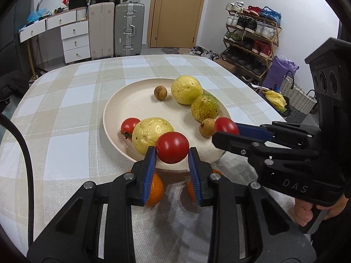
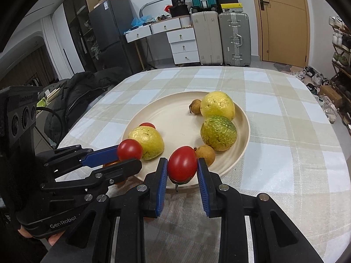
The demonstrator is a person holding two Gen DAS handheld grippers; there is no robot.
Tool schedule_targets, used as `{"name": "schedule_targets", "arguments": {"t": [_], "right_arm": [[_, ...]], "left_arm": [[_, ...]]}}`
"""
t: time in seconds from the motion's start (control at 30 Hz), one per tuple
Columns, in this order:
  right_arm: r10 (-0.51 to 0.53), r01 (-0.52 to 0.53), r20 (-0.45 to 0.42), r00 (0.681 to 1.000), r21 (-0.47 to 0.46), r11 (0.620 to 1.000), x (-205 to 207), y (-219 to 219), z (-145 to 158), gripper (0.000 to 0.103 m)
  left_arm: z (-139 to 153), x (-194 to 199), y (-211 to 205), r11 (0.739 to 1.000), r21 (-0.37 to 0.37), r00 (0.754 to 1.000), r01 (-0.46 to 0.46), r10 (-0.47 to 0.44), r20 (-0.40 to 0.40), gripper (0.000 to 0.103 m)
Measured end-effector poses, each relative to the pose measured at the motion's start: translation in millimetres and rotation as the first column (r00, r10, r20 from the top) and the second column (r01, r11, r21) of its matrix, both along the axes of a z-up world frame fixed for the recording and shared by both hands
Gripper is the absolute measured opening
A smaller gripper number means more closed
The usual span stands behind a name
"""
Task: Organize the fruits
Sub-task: 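Carry both tomatoes onto the plate and open both grippers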
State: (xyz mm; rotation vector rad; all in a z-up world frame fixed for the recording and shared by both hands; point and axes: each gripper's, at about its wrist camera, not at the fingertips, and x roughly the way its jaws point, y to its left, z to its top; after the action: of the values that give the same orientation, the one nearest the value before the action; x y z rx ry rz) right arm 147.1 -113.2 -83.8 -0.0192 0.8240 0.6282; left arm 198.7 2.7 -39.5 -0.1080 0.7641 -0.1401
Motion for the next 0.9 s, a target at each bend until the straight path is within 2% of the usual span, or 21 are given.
{"name": "schedule_targets", "arguments": {"t": [0.6,0.9], "right_arm": [[-0.007,0.007,-0.035,0.999,-0.013,1.000,17.0,8.1,-11.9,0.028],[-0.025,0.024,-0.048,0.999,-0.010,1.000,21.8,4.6,-14.2,0.028]], "left_arm": [[-8.2,21.3,-0.3,0.999,0.049,1.000,-0.011,0.012,-0.026,0.027],[-11.1,27.6,12.7,0.997,0.043,0.997,-0.066,0.067,-0.030,0.027]]}}
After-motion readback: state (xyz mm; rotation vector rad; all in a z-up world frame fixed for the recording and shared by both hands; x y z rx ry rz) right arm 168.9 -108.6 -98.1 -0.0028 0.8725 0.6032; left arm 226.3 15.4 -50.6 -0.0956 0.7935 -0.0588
